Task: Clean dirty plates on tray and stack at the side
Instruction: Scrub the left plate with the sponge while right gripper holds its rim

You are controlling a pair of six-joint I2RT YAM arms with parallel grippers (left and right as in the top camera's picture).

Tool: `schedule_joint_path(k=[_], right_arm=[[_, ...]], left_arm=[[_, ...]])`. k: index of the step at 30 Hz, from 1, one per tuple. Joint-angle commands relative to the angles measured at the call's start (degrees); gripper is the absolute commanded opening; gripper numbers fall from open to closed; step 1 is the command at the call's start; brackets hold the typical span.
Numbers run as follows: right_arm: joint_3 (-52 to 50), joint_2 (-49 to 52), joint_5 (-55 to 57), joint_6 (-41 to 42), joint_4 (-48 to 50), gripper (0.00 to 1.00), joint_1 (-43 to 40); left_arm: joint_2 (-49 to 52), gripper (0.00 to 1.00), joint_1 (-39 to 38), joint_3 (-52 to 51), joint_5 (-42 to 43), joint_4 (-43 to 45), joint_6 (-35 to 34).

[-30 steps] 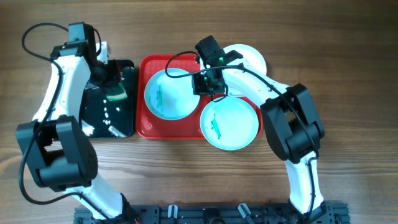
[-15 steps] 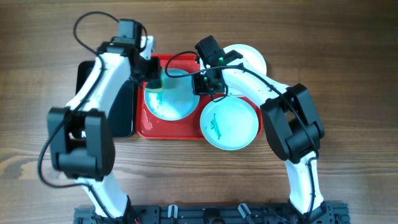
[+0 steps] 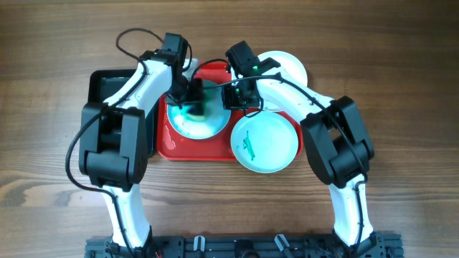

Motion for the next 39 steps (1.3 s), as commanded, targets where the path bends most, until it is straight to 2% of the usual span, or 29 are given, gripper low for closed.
schedule_joint_path(k=[1,2,6,8,11,13,16,21,25,27,30,32,34,39], right_arm=[[-0.1,1.2,-1.2,0.2,0.2,0.05,0.2],[-0.1,1.2,-1.2,0.2,0.2,0.04,0.2],[-0.1,1.2,-1.2,0.2,0.2,0.04,0.2],[-0.1,1.3,-1.2,0.3,0.3,0.04,0.2],[-0.1,1.4,-1.2,0.7,0.2,0.04,0.2],[-0.1,1.4,-1.2,0.7,0.3,0.04,0.2],[-0.1,1.4,-1.2,0.7,0.3,0.04,0.2],[-0.1,1.4,-1.2,0.7,0.3,0.04,0.2],[-0.1,1.4,-1.2,0.7,0.3,0.04,0.2],[-0.1,1.4,-1.3,0.7,0.2,0.04,0.2],[-0.1,1.4,-2.5,0.7,0.2,0.04,0.2],[-0.3,1.4,-3.6,1.5,0.2,0.05,0.2],[-0.6,1.6,-4.9,1.7,-0.2,0.04,0.2],[-0.6,3.6,-10.1,1.7,-2.9,0.04,-0.6]], left_arm=[[2.3,0.04,1.0,-0.5,16.4,-4.6,11.0],[2.1,0.04,2.1,-0.3,13.5,-5.6,10.0],[-0.1,0.04,5.4,-0.3,-7.5,-7.2,-4.1],[-1.7,0.04,5.3,-0.3,-16.4,-7.9,-8.5],[-4.2,0.04,2.8,-0.3,-26.3,-7.3,-9.5],[-4.8,0.04,0.7,-0.3,-29.5,-5.5,-9.4],[-4.8,0.04,-2.1,-0.3,-28.7,-1.3,-9.4],[-4.8,0.04,-4.8,-0.3,-20.4,1.9,-8.5],[-4.8,0.04,-3.9,-0.3,-11.8,-0.2,-8.5],[-4.8,0.04,-1.9,-0.3,-7.8,-5.4,-6.2],[-4.8,0.04,0.8,-0.3,-8.6,-11.9,-5.3],[-4.8,0.04,2.6,-0.4,-12.7,-13.5,-6.7],[-4.8,0.04,3.5,-0.4,-17.0,-11.8,-9.3],[-4.8,0.04,3.0,-0.7,-17.9,-6.6,-9.2]])
